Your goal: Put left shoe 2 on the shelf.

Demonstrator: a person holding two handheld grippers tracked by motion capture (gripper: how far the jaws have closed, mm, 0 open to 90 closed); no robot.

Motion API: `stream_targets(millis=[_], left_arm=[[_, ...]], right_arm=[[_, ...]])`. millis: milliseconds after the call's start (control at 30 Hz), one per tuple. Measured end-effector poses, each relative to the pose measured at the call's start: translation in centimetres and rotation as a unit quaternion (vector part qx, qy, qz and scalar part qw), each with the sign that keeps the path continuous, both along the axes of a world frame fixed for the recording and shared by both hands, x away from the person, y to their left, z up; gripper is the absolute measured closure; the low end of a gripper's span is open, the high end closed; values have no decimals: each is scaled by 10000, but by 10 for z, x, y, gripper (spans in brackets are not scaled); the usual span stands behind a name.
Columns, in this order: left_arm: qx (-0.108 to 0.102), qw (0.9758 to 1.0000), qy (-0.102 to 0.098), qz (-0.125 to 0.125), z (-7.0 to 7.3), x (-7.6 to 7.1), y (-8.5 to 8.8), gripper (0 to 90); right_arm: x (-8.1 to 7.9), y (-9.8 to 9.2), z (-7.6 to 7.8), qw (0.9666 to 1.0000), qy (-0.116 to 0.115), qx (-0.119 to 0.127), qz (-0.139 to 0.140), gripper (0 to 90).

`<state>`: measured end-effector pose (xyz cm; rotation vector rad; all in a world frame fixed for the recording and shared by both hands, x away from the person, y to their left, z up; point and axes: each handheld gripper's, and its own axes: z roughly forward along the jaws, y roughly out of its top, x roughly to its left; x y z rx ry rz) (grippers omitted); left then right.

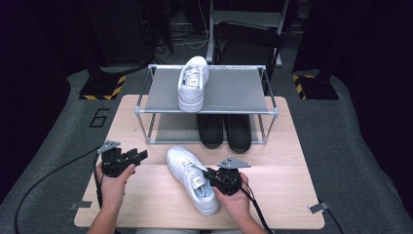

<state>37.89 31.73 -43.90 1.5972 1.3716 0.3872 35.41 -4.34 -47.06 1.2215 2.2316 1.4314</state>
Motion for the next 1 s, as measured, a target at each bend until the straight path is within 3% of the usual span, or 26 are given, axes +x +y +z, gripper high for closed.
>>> stream_targets(millis=[133, 200, 267, 667, 800, 1000], left_arm=[[-17, 10000, 2, 12, -1, 0, 2, 480], [34, 10000, 37, -24, -1, 0, 3, 480], [29, 10000, 55, 4, -2, -1, 5, 480], [-10, 9999, 94, 77, -6, 0, 8, 478], [-16, 9999, 90, 69, -6, -1, 8, 478], [-8, 9999, 102, 72, -6, -1, 8, 478]], right_arm=[[0, -1, -1, 10000, -69, -8, 37, 760], [3, -2, -3, 9999, 71, 51, 103, 645], [5, -3, -4, 9998, 160, 75, 65, 595], [10, -4, -4, 9989, 358, 177, 232, 576], [10, -2, -5, 9993, 184, -128, 297, 617], [10, -3, -7, 9988, 192, -260, 371, 644]])
